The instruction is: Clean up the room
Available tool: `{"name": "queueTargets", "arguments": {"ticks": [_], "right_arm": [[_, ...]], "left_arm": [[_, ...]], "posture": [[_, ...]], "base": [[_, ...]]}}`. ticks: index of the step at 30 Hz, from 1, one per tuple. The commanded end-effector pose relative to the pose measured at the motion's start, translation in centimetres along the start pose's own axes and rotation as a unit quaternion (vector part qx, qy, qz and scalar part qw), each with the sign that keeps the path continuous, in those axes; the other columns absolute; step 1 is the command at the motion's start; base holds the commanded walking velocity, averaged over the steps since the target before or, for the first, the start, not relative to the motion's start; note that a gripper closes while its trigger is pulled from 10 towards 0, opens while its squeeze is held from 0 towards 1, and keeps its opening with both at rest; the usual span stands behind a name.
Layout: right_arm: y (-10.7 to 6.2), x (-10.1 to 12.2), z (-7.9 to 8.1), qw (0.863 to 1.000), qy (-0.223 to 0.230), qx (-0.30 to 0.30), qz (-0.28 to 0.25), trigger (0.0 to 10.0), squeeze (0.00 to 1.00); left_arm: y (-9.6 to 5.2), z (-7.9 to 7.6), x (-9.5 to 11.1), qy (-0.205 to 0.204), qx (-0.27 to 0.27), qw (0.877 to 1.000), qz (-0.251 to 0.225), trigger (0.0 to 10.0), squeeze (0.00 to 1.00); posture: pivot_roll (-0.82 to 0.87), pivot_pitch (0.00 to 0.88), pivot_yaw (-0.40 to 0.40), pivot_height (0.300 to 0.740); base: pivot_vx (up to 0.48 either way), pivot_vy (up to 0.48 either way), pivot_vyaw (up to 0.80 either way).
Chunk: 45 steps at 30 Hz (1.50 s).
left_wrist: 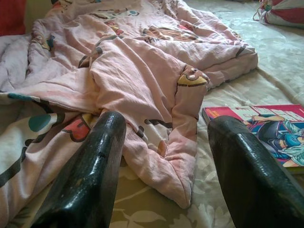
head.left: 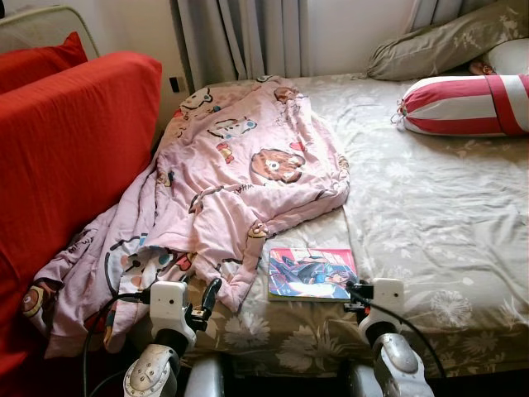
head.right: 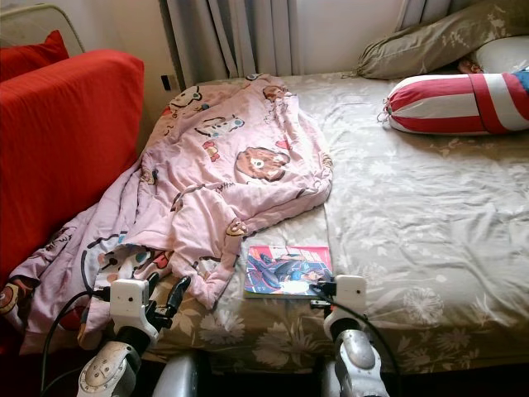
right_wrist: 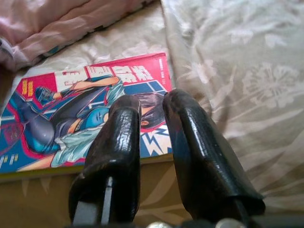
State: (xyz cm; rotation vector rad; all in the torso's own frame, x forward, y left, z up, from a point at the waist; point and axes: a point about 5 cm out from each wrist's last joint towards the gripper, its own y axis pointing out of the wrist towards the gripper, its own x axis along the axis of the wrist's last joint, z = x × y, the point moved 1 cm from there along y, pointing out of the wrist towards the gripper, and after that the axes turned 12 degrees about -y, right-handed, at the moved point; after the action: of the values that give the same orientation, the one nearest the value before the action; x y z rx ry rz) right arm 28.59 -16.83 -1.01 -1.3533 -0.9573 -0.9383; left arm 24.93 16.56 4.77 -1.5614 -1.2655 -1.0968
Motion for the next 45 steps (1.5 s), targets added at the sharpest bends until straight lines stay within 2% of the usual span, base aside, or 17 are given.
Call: {"name": "queueTargets", "arguments": {"ticks": [1,4,5,6,7,10,16,17,18,19,20,25,28,35,38,45], "right_arm": [[0.2,-0.1,0.5,1.0,0.023,0.004,0.014,10.0,0.0],[0.5,-0.3,0.6,0.998,0.048,0.004,0.032,10.0,0.0],[0.7,-0.2,0.8,0.998,0.06,0.009,0.035,10.0,0.8],[0.7,-0.1,0.9,0.997,0.065,0.011,0.036,10.0,0.8],[0.8,0.0,1.0,0.997,0.07,0.012,0.036,10.0,1.0],[1.2,0.4,1.0,0.995,0.096,0.002,0.042,10.0,1.0],[1.6,1.2,0.8,0.993,0.114,-0.015,0.031,10.0,1.0],[1.6,1.3,0.8,0.993,0.116,-0.015,0.029,10.0,0.94],[1.7,1.4,0.8,0.993,0.116,-0.015,0.028,10.0,0.17],[1.7,1.4,0.8,0.993,0.116,-0.015,0.028,10.0,0.17],[1.7,1.4,0.8,0.993,0.117,-0.015,0.027,10.0,0.0],[1.8,1.7,0.6,0.992,0.123,-0.02,0.024,10.0,0.0],[1.9,1.8,0.1,0.99,0.136,-0.034,0.021,10.0,0.0],[1.8,1.9,-1.0,0.987,0.145,-0.062,0.016,10.0,0.0],[1.6,1.6,-1.7,0.986,0.149,-0.072,0.02,10.0,0.0],[1.2,0.7,-1.8,0.985,0.154,-0.075,0.031,10.0,0.0]], "left_arm": [[0.0,0.1,0.4,0.002,-0.002,1.0,-0.003,10.0,0.0],[-0.1,0.1,0.5,0.003,-0.002,1.0,-0.003,10.0,0.0],[-0.2,0.1,0.5,0.004,-0.002,1.0,-0.003,10.0,0.0],[-0.2,0.2,0.5,0.004,-0.002,1.0,-0.003,10.0,0.0],[-0.3,0.2,0.6,0.005,-0.002,1.0,-0.003,10.0,0.0],[-0.6,0.4,0.7,0.009,0.001,1.0,-0.003,10.0,0.0],[-1.8,1.0,0.9,0.017,0.007,1.0,0.002,10.0,0.0],[-2.0,1.0,0.9,0.018,0.008,1.0,0.002,10.0,0.0],[-2.2,1.1,1.0,0.019,0.009,1.0,0.003,10.0,0.0],[-2.2,1.1,1.0,0.019,0.009,1.0,0.003,10.0,0.0],[-2.4,1.2,1.1,0.02,0.01,1.0,0.003,10.0,0.0],[-2.8,1.4,1.3,0.024,0.015,1.0,0.004,10.0,0.0],[-3.7,1.6,1.7,0.027,0.021,0.999,0.006,10.0,0.0],[-4.5,1.7,1.8,0.029,0.027,0.999,0.012,10.0,0.0],[-4.9,1.7,1.9,0.031,0.028,0.999,0.015,10.0,0.0],[-5.4,1.9,2.1,0.035,0.034,0.999,0.018,10.0,0.0]], "posture": [[0.05,0.0,0.076,0.57],[0.06,0.0,0.081,0.57],[0.07,0.0,0.083,0.57],[0.07,0.0,0.083,0.57],[0.07,0.0,0.085,0.57],[0.09,0.0,0.088,0.57],[0.11,0.0,0.103,0.57],[0.11,0.0,0.104,0.57],[0.12,0.004,0.107,0.57],[0.12,0.004,0.107,0.57],[0.12,0.008,0.108,0.57],[0.14,0.021,0.112,0.57],[0.15,0.036,0.118,0.57],[0.16,0.045,0.121,0.57],[0.16,0.053,0.123,0.57],[0.16,0.068,0.127,0.57]], "base": [[0.0,0.0,0.0],[0.0,0.0,0.0],[0.0,0.0,0.0],[0.0,0.0,0.0],[0.0,0.0,0.0],[0.0,0.0,0.0],[0.0,0.0,0.0],[0.0,0.0,0.0],[0.0,0.0,0.0],[0.0,0.0,0.0],[0.0,0.0,0.0],[0.0,0.0,0.0],[0.0,0.0,0.0],[0.0,0.0,0.0],[0.0,0.0,0.0],[0.0,0.0,0.0]]}}
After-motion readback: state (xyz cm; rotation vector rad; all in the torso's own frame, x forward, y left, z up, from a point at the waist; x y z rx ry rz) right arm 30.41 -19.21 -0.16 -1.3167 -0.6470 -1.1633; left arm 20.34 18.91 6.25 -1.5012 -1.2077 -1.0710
